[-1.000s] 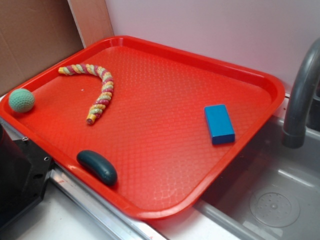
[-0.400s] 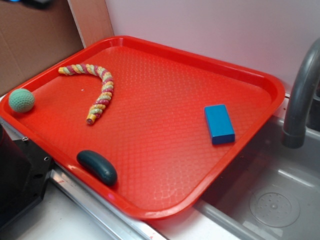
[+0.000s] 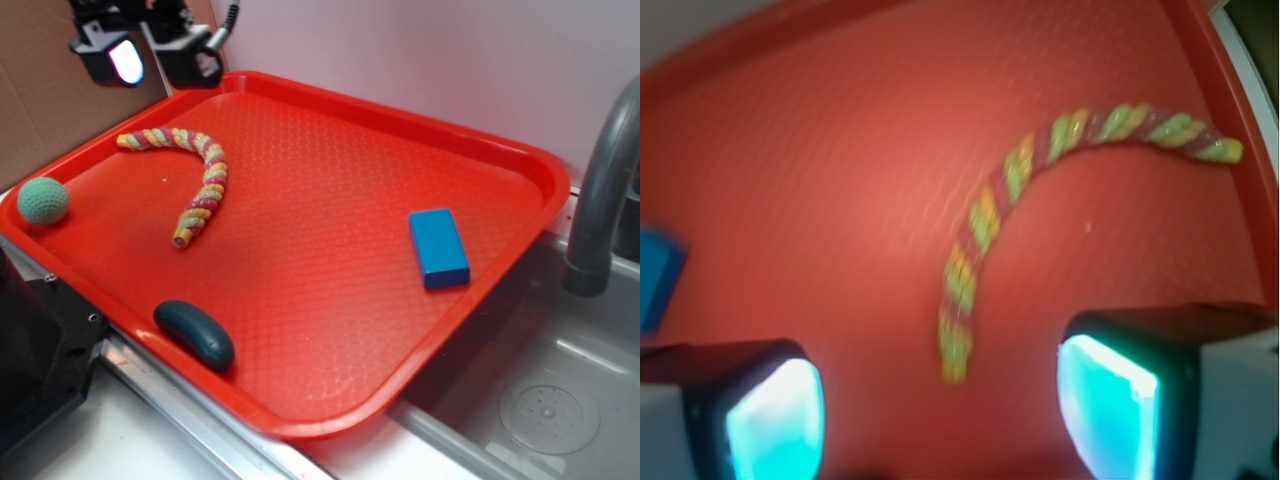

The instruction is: Grab the multicolored rope.

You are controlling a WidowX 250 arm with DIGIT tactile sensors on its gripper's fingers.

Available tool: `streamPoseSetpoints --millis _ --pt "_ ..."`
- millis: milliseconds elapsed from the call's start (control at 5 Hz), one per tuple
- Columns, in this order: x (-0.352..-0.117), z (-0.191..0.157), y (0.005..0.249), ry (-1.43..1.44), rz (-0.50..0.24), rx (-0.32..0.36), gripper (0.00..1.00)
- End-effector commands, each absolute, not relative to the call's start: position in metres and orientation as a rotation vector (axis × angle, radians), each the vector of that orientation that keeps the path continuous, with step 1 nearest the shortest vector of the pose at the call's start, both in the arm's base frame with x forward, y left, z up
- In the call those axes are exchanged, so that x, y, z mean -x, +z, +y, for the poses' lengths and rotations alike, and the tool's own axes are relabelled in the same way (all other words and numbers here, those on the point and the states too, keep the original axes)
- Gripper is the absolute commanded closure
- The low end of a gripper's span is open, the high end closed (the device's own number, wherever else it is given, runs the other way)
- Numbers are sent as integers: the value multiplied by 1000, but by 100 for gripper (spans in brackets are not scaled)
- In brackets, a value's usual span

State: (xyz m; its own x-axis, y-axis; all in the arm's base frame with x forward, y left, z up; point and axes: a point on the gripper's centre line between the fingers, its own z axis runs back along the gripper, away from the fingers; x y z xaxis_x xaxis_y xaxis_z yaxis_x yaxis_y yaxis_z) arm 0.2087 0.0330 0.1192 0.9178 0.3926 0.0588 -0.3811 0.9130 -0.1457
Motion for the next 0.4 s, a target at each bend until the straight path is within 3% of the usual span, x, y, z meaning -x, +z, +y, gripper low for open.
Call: streamPoseSetpoints --millis 0,200 --pt "-231 71 57 766 -170 180 0" --pt "-243 75 21 790 -124 173 0"
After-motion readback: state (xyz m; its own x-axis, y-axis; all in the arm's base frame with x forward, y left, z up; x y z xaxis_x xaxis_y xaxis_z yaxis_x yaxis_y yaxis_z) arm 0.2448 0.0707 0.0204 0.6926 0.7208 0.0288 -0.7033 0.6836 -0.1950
